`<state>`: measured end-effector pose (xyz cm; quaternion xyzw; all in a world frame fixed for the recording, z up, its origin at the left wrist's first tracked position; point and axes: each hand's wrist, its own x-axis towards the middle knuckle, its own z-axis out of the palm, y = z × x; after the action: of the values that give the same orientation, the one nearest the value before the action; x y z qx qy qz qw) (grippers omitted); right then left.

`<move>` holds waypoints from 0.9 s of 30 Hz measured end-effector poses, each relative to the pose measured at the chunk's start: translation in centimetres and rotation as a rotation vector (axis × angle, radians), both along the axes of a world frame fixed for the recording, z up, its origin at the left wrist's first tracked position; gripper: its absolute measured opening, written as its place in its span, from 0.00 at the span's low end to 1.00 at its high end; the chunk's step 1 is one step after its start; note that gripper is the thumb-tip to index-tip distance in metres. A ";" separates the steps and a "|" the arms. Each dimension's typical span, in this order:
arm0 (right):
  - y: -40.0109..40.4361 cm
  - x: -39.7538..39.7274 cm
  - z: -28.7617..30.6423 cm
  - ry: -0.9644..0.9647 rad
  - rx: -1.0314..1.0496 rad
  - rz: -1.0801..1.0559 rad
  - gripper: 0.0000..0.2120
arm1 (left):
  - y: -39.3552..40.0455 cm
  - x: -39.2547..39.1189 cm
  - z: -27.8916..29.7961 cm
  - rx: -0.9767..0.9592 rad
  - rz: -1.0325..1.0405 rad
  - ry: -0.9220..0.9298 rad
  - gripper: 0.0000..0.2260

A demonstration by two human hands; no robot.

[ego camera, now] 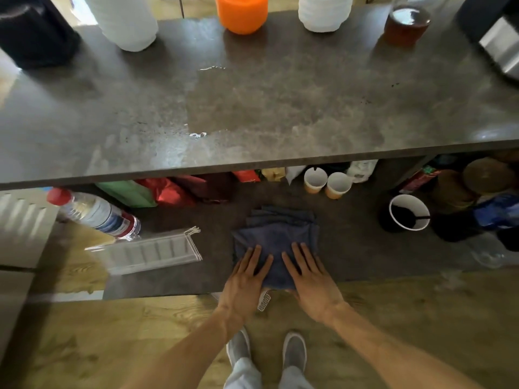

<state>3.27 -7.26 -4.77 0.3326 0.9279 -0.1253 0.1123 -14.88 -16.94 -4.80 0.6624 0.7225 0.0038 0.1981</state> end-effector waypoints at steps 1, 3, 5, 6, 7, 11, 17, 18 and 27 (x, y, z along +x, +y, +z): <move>-0.7 0.4 -0.1 0.006 0.003 -0.008 0.44 | -0.5 0.3 -0.1 -0.018 -0.002 0.012 0.35; -1.8 1.1 0.4 0.003 -0.011 -0.012 0.40 | -1.3 1.0 0.5 -0.050 -0.020 0.024 0.34; -2.0 1.0 1.5 0.044 0.008 -0.065 0.35 | -1.5 1.4 1.2 -0.024 -0.034 0.025 0.31; -1.6 0.6 2.0 0.070 0.031 -0.113 0.33 | -1.2 1.4 1.6 0.006 -0.011 0.022 0.30; -1.0 0.1 2.2 0.106 0.068 -0.152 0.32 | -0.6 1.4 1.9 0.046 0.016 0.030 0.30; 0.9 -1.9 0.9 0.104 0.051 -0.276 0.36 | 2.4 0.4 0.9 0.110 0.058 0.104 0.28; 2.5 -3.2 -2.0 0.117 0.029 -0.342 0.38 | 5.6 -0.5 -2.5 0.075 0.077 0.079 0.28; 3.0 -3.2 -2.2 0.120 0.031 -0.327 0.38 | 6.0 -0.7 -2.7 0.084 0.087 0.075 0.29; 9.6 -2.6 -2.9 0.208 0.071 -0.297 0.34 | 12.9 0.2 -4.1 0.210 0.144 0.032 0.29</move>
<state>0.67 2.29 -7.68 0.4549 0.8791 -0.1413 -0.0156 -14.71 -4.05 -8.94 0.6258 0.7669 0.0829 0.1154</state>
